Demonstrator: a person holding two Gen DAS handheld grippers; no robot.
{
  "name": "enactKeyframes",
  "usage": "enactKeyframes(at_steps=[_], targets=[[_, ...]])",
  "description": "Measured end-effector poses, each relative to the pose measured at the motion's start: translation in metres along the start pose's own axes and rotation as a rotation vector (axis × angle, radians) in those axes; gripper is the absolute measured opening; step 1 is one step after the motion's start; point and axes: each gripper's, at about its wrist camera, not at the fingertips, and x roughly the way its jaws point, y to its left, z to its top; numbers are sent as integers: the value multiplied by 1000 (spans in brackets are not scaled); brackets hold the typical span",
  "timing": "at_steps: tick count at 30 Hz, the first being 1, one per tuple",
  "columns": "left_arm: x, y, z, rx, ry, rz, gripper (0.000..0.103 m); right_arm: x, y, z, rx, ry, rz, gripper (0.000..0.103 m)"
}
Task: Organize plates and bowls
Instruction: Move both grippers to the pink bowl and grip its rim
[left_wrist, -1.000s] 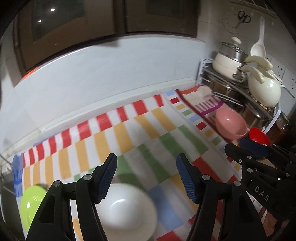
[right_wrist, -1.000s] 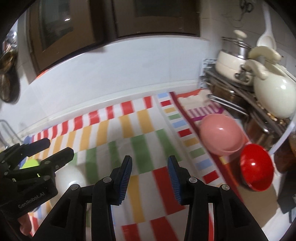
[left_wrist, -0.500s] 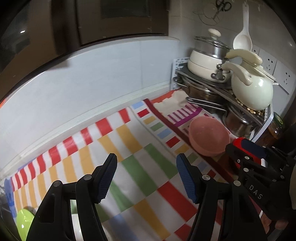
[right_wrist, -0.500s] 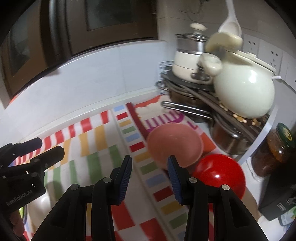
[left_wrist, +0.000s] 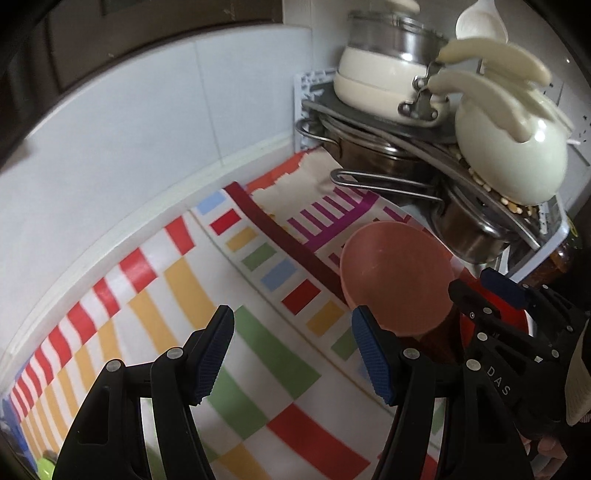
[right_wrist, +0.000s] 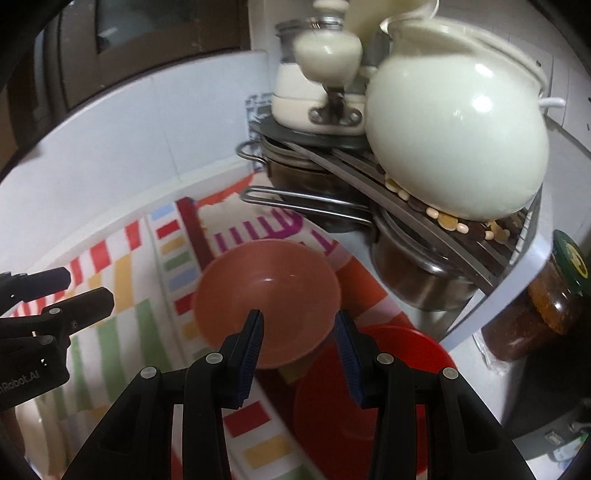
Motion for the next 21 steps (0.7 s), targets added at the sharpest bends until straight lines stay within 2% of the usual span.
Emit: enactKeyframes(at_steps=[8,14,21], targets=[[46,-19,19,34,63,0,65,39,-13,13,-24,66,-42,41],[73,-28,24,61,105,3,64,60,-14,13,-37,110,-40,41],[93,-31,31,71,137,13,55,78,-12,15,-53,139,-49,41]])
